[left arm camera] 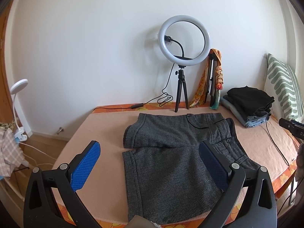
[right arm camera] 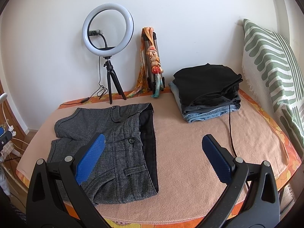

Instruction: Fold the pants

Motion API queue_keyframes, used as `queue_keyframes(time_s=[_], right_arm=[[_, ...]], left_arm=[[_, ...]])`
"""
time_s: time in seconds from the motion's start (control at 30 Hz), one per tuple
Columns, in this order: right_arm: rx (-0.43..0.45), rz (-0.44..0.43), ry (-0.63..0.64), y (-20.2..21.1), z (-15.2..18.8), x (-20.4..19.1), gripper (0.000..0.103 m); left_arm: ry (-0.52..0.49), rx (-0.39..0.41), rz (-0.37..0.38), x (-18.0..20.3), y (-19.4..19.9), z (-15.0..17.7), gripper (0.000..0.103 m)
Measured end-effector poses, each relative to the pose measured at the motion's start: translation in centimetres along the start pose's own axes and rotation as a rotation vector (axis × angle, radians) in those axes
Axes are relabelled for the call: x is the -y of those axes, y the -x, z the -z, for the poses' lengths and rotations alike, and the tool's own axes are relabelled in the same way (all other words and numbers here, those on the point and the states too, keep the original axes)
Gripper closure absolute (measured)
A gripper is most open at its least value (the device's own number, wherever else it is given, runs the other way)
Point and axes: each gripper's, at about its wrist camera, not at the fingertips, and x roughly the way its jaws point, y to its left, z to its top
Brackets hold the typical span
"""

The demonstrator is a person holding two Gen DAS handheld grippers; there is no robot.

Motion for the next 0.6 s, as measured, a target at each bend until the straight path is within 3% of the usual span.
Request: queue_keyframes(time_s=[0.6], right_arm=[[0.003, 0.000, -0.001, 0.04, -0.08, -0.05, 0.000]], left_arm=[[-0.007, 0.001, 0.004, 0.05, -0.06, -0.06, 0.000]])
